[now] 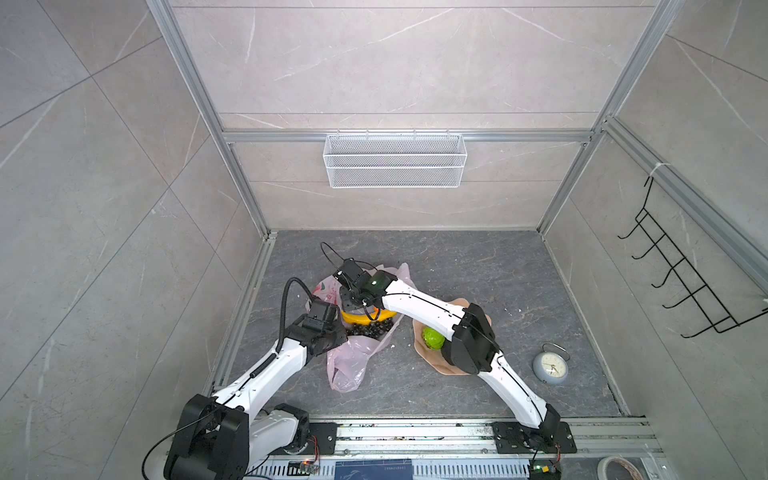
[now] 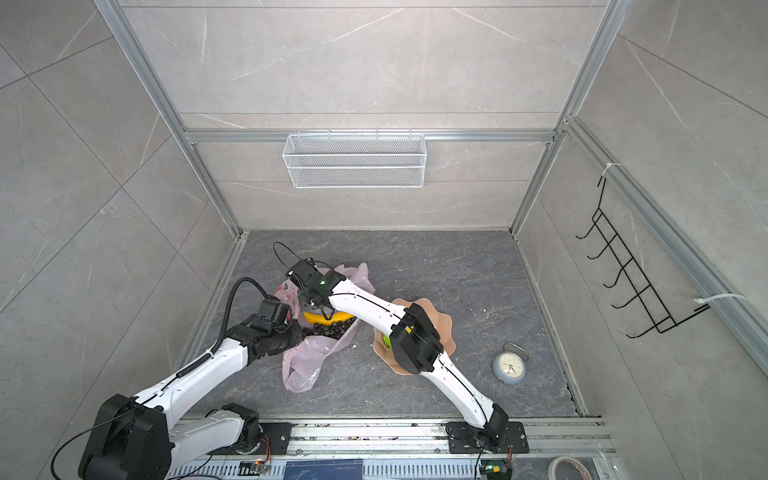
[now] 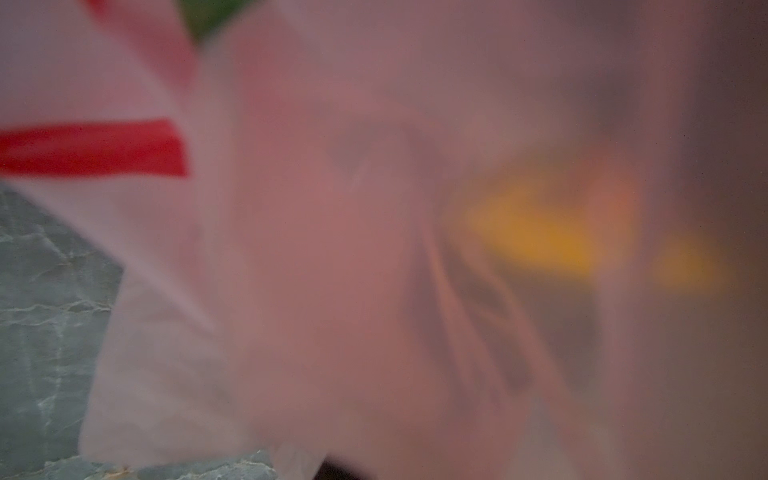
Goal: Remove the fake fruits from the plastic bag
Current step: 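Reach the right gripper into the bag and grasp the dark green fruit, then lift the dark green fruit out and carry it over the peach bowl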
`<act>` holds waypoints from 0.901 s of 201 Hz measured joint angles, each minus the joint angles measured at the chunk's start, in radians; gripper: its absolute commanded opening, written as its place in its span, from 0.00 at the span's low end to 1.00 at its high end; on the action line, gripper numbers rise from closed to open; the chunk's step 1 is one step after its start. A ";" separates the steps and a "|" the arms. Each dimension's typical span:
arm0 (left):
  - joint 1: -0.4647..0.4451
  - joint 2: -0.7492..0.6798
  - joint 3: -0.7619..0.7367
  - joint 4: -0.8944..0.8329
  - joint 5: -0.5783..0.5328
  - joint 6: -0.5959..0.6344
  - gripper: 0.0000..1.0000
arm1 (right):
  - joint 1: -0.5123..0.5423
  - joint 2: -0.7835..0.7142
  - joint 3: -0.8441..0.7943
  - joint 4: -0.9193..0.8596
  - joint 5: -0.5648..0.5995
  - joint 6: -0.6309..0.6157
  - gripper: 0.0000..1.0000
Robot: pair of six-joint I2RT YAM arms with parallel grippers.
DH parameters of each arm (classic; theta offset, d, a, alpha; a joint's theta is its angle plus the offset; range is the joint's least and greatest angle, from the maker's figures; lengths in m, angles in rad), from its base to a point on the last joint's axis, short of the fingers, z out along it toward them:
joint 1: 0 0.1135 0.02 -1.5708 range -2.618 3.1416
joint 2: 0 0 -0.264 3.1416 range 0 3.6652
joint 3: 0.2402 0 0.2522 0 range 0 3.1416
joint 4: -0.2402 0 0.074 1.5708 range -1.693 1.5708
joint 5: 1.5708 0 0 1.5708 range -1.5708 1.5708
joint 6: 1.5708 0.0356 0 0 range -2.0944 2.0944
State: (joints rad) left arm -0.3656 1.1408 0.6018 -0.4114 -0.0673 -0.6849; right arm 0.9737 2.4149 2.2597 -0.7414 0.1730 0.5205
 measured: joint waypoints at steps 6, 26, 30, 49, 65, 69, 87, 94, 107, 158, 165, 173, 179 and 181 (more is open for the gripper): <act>0.000 -0.002 0.000 0.000 0.000 0.000 0.12 | 0.004 -0.037 -0.050 0.017 -0.001 0.000 0.57; 0.000 -0.009 0.000 -0.003 0.000 0.000 0.12 | 0.006 -0.147 -0.213 0.079 -0.001 0.003 0.57; 0.000 -0.011 0.000 -0.003 0.000 0.000 0.12 | 0.006 -0.165 -0.242 0.091 -0.002 0.003 0.57; 0.000 -0.015 0.000 -0.007 0.000 0.000 0.12 | 0.003 -0.247 -0.379 0.138 0.000 0.003 0.57; 0.000 -0.016 0.000 -0.007 0.000 0.000 0.12 | 0.004 -0.311 -0.482 0.164 0.003 0.004 0.57; 0.000 -0.016 0.000 -0.007 0.000 0.000 0.12 | 0.006 -0.329 -0.509 0.171 0.003 0.004 0.58; 0.000 -0.016 0.000 -0.007 0.000 0.000 0.12 | 0.013 -0.403 -0.607 0.188 0.003 0.005 0.58; 0.000 -0.015 0.001 -0.007 0.000 0.000 0.12 | 0.016 -0.435 -0.642 0.194 0.003 0.007 0.58; 0.000 -0.014 0.002 -0.006 0.000 0.000 0.12 | 0.024 -0.492 -0.697 0.202 0.002 0.011 0.58; 0.000 0.022 0.018 -0.003 0.009 0.000 0.12 | 0.040 -0.687 -0.837 0.222 -0.003 0.038 0.58; 0.000 0.025 0.021 -0.003 0.010 0.000 0.12 | 0.040 -0.703 -0.845 0.222 -0.005 0.041 0.58; 0.000 0.028 0.023 -0.002 0.013 0.000 0.12 | 0.040 -0.719 -0.851 0.219 -0.007 0.041 0.58; 0.000 0.029 0.023 -0.002 0.016 0.000 0.12 | 0.040 -0.730 -0.855 0.218 -0.010 0.041 0.58; 0.000 0.029 0.023 -0.002 0.016 0.000 0.12 | 0.040 -0.734 -0.855 0.216 -0.010 0.041 0.58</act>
State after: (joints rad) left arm -0.3656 1.1694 0.6243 -0.4133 -0.0513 -0.6853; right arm 1.0142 1.6810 1.4048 -0.5251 0.1627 0.5613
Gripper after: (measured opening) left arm 0.116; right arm 0.579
